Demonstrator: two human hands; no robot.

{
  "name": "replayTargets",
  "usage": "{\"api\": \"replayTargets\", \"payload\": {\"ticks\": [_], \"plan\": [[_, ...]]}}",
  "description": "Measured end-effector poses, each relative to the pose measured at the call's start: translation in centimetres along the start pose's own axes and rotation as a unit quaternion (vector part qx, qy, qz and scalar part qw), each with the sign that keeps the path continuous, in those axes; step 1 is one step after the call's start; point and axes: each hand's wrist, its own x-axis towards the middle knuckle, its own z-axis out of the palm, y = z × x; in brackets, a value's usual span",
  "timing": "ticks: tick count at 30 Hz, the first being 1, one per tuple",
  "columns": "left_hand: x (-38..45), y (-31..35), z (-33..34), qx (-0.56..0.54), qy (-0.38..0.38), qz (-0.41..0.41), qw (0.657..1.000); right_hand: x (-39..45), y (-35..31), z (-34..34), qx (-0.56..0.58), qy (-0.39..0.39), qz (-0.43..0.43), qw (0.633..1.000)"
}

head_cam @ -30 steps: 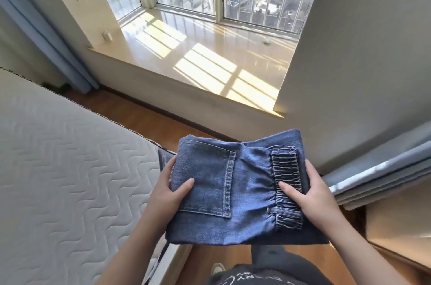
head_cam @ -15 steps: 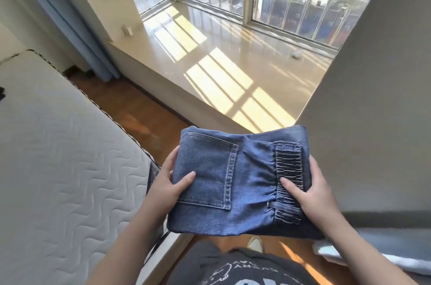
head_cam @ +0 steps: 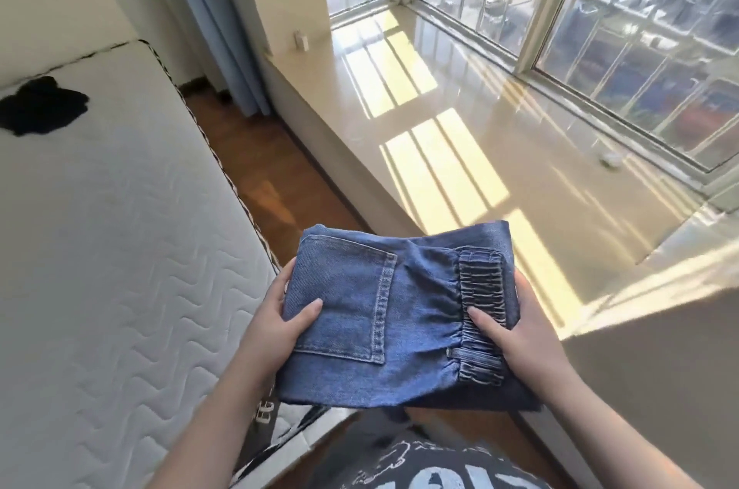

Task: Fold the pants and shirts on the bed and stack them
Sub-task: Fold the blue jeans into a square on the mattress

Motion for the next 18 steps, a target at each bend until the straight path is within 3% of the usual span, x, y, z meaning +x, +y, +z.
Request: {"api": "replayTargets", "payload": {"ticks": [18], "plan": [[12.2, 3.2, -6.4, -0.042, 0.150, -0.012, 0.988, 22.7, -7.1, 7.9, -0.028, -0.158, -0.056, 0.986]]}}
